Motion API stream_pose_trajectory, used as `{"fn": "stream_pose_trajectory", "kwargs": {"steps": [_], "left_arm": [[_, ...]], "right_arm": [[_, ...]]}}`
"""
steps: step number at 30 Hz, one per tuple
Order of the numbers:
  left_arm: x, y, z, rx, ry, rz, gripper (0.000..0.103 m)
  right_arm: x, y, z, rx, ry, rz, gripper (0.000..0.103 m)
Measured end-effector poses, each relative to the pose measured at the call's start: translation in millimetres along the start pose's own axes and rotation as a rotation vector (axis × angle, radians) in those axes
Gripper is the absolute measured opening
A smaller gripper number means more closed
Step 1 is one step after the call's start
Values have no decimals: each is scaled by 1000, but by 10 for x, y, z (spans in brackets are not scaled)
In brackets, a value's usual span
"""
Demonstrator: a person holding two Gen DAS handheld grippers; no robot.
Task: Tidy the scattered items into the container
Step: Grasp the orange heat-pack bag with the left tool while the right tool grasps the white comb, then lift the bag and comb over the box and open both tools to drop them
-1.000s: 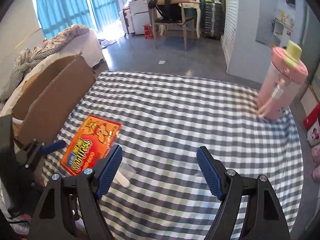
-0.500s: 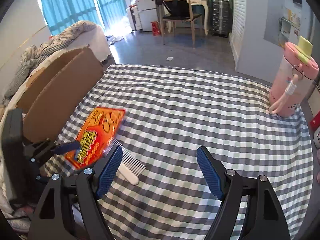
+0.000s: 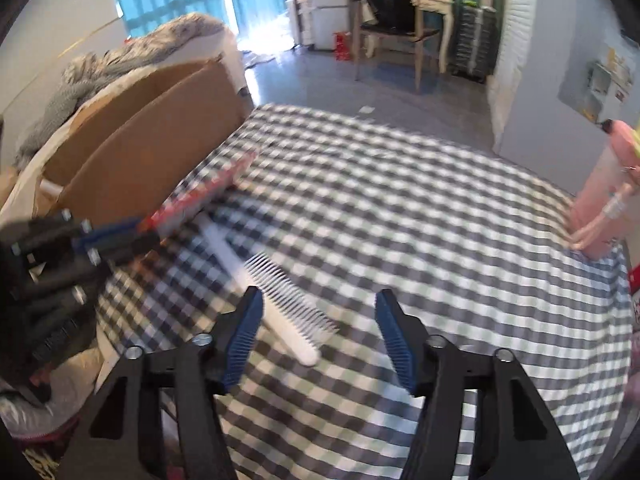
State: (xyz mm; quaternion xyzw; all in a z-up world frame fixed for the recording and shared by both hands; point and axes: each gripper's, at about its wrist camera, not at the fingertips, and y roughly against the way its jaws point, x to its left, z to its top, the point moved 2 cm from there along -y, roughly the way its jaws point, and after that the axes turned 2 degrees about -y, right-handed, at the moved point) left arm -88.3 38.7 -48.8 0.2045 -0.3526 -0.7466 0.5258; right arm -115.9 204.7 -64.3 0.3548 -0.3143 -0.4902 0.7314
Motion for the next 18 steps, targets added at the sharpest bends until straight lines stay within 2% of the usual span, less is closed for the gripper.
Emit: {"fn": "stream_pose_trajectory", "kwargs": {"steps": [1, 3, 5, 9, 14, 16, 17, 18], "left_arm": [[38, 25, 16, -6, 7, 6, 7], [99, 77, 36, -16, 20, 21, 7], [160, 127, 62, -30, 29, 33, 6], [301, 137, 88, -32, 66, 39, 6], [487, 28, 27, 8, 126, 47, 7], [500, -12, 8, 14, 131, 48, 7], [483, -15, 3, 11, 126, 46, 7], [463, -25, 2, 12, 120, 40, 7]], "right_arm": [[46, -47, -6, 9, 10, 16, 52], [123, -133, -8, 29, 27, 46, 30], [201, -249, -6, 56, 53, 56, 23], [283, -441, -1, 94, 86, 35, 23], [308, -483, 17, 90, 115, 12, 23], [347, -488, 9, 93, 142, 0, 26], [370, -498, 0, 99, 154, 1, 40], [399, -523, -16, 110, 168, 3, 68]]}}
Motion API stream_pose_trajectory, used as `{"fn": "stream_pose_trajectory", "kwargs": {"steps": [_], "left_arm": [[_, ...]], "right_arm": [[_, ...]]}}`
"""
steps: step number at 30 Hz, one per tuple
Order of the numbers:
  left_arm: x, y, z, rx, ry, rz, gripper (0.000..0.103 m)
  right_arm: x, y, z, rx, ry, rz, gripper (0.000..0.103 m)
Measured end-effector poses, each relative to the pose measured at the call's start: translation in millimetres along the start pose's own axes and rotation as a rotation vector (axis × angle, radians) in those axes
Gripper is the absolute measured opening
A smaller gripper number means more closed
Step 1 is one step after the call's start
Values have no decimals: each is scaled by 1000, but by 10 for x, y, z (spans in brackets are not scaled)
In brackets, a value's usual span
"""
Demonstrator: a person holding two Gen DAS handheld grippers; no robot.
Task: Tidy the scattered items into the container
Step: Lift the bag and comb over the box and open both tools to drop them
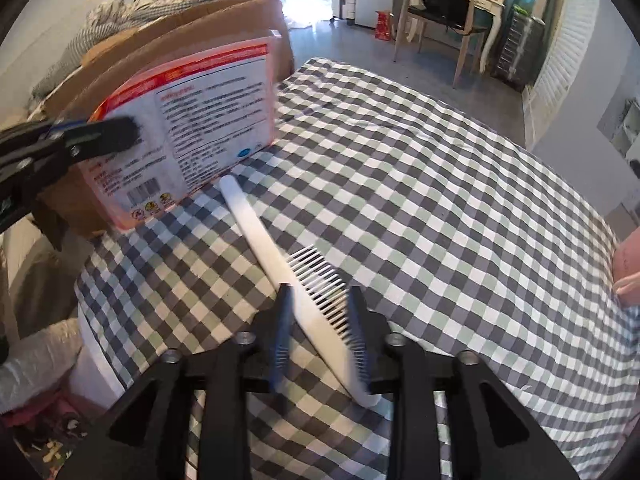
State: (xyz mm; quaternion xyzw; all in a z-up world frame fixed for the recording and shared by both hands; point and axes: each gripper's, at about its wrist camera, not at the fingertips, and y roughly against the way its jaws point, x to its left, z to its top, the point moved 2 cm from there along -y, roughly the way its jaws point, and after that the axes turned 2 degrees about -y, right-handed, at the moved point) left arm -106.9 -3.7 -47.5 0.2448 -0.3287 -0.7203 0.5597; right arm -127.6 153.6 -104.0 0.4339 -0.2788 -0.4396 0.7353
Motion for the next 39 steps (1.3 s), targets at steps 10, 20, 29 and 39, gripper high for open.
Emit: {"fn": "stream_pose_trajectory", "kwargs": {"steps": [10, 20, 29, 39], "left_arm": [[-74, -112, -26, 18, -17, -23, 7], [-76, -165, -23, 28, -12, -36, 7], [-64, -173, -18, 37, -12, -39, 7], [-94, -172, 17, 35, -10, -48, 7]], "right_arm": [[-29, -83, 33, 6, 4, -38, 73], [-56, -121, 127, -9, -1, -40, 54], [-390, 66, 197, -26, -136, -2, 33], [-611, 395, 207, -111, -213, 36, 32]]}}
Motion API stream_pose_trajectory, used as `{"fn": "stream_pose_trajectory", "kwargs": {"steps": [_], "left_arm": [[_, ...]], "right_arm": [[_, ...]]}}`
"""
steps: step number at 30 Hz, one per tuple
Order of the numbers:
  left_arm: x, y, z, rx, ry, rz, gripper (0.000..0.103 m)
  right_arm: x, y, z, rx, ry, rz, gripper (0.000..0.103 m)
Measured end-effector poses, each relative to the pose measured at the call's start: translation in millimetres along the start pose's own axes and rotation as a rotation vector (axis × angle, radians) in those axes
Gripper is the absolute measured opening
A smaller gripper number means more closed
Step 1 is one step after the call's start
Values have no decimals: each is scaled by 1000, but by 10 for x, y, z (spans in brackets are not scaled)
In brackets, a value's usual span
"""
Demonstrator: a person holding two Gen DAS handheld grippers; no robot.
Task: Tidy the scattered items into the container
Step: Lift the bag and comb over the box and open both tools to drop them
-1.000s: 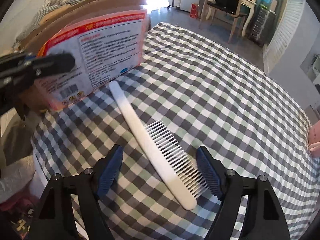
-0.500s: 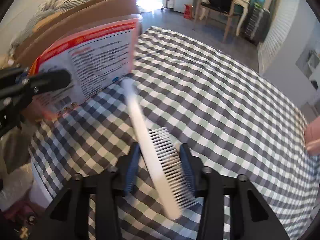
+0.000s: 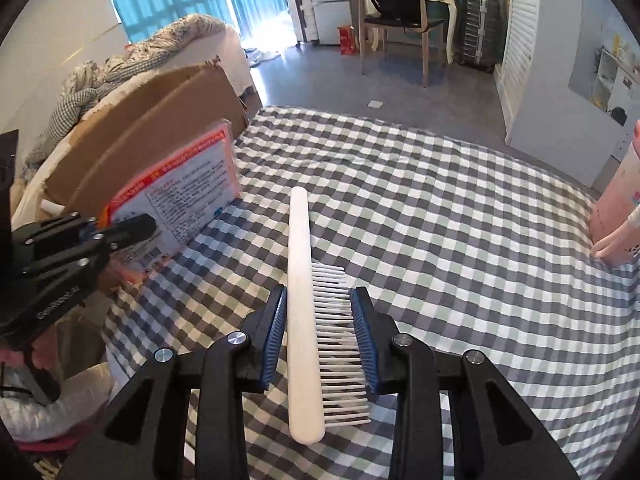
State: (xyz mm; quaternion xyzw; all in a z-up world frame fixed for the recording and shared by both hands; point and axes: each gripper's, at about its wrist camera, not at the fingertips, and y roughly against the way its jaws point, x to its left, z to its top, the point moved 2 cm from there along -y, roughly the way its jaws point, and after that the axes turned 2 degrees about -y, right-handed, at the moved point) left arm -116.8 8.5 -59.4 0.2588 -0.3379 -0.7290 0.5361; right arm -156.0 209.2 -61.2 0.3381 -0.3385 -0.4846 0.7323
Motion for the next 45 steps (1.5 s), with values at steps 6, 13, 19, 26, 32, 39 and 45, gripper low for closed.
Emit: {"fn": "stream_pose_trajectory", "kwargs": {"steps": [6, 13, 19, 26, 32, 39, 45], "left_arm": [[-44, 193, 86, -55, -13, -32, 7], [-27, 498, 264, -145, -10, -47, 7], [-14, 782, 464, -230, -23, -45, 7], [282, 1209, 648, -350, 11, 38, 7], [757, 1490, 571, -379, 81, 170, 7], [1328, 1481, 333, -328, 177, 292, 7], [1607, 994, 114, -209, 201, 306, 28]], "right_arm": [[62, 188, 13, -42, -1, 27, 32], [198, 425, 83, -118, 26, 52, 32], [422, 649, 197, -185, 69, 66, 32], [935, 825, 498, -263, 188, 111, 32], [1641, 704, 785, -293, 322, 204, 32], [2314, 154, 837, -215, 410, 261, 32], [2578, -440, 785, -86, 443, 215, 36]]}}
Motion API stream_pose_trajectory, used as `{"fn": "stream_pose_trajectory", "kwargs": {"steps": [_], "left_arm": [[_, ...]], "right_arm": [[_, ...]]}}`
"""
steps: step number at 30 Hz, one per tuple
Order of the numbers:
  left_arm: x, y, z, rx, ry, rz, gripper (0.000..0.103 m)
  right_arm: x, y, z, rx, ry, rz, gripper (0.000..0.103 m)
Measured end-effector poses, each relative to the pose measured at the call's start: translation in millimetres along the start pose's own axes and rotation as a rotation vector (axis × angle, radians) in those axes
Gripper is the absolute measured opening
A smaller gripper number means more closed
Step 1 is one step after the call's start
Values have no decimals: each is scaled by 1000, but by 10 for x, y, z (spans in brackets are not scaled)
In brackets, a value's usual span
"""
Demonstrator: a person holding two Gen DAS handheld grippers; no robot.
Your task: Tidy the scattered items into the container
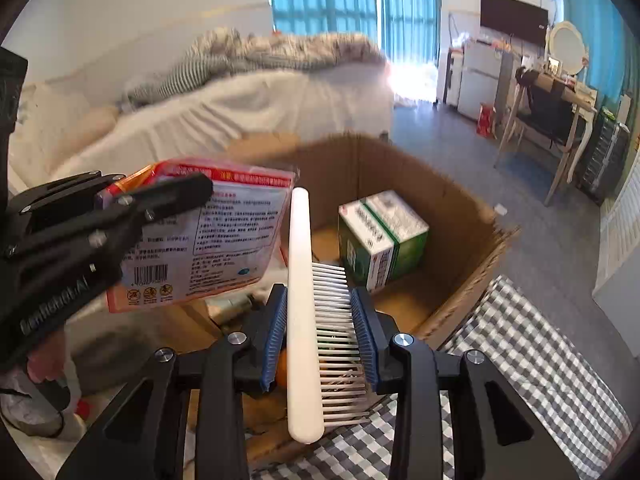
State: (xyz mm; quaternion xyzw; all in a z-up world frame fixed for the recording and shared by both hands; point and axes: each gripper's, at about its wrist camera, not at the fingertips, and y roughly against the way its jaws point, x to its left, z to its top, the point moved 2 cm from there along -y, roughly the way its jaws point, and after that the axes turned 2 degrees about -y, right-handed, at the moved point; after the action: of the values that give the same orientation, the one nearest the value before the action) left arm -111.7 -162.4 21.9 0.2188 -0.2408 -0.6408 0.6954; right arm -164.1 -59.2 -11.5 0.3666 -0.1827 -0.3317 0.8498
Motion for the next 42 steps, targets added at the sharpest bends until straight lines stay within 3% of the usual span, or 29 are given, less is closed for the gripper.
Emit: {"fn": "stream_pose_trajectory", "kwargs": {"steps": [1, 2, 3, 4, 9, 14, 20, 42], "left_arm": [[6, -62, -43, 16, -1, 17, 58], [15, -107, -74, 28, 4, 35, 88], [37, -118, -84, 27, 20, 48, 97], [57, -108, -86, 20, 38, 51, 103], [81, -6, -39, 2, 69, 37, 103], [-65, 132, -55, -29, 30, 12, 103], [-228, 160, -87, -22, 2, -42, 103], [-229, 90, -183, 24, -8, 0, 103]], "right_arm": [[-9, -65, -29, 24, 1, -28, 42], [-47, -71, -54, 34, -6, -66, 63], [-64, -49, -69, 30, -15, -106, 78], [-78, -5, -81, 17, -22, -138, 79], [-242, 398, -135, -30, -135, -263, 84], [-448, 875, -223, -79, -277, -351, 87], [-491, 1064, -413, -57, -338, -479, 90], [-326, 891, -525, 9, -324, -410, 90]]}}
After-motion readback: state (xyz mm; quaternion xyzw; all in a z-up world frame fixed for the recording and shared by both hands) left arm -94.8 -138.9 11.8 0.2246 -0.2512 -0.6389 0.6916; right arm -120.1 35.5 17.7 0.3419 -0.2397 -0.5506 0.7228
